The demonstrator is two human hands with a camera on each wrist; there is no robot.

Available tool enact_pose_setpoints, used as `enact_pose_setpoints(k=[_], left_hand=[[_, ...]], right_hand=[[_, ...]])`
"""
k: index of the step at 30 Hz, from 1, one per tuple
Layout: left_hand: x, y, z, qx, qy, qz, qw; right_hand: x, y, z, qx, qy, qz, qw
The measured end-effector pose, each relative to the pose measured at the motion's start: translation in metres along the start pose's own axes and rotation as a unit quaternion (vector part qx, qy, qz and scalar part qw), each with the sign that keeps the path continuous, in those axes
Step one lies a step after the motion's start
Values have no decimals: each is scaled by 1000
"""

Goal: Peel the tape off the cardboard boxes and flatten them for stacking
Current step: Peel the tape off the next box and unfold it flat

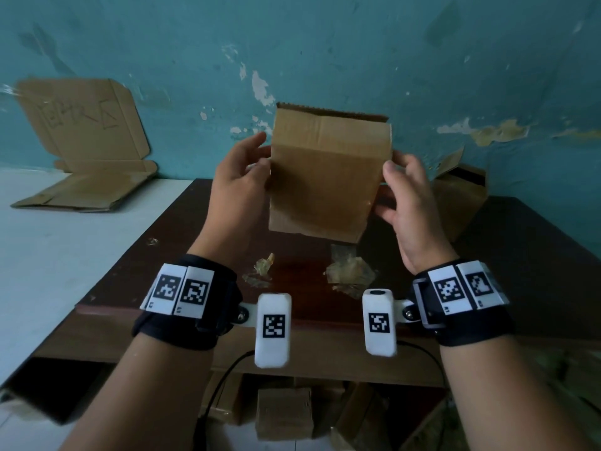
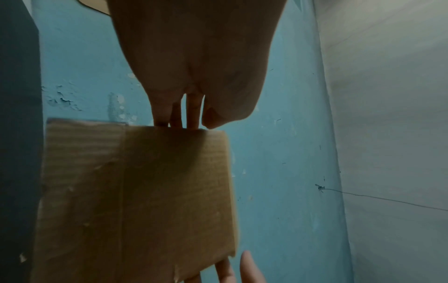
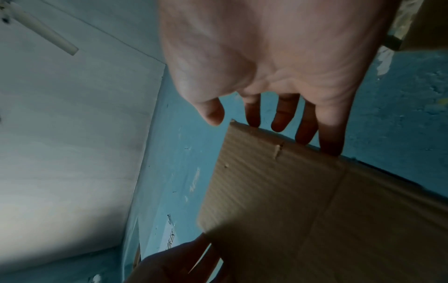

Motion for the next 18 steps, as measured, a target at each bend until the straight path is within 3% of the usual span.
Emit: enact_pose_setpoints(k=[9,18], left_hand=[[-6,4,-12,-12,-12,-15,1000],[-2,1,-4,-89,-78,49,992]], right_hand=[[1,-11,1,43,17,-64,997],[5,-12,-3,69,49,-35,996]])
Point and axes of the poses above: each hand's wrist, its own x-axis towards the middle knuckle, its own y-axis out of the palm, z = x × y, the point moved 4 cm from there along x, towards the middle knuckle, and after that the axes turned 10 degrees about y, right-handed, at the moved point
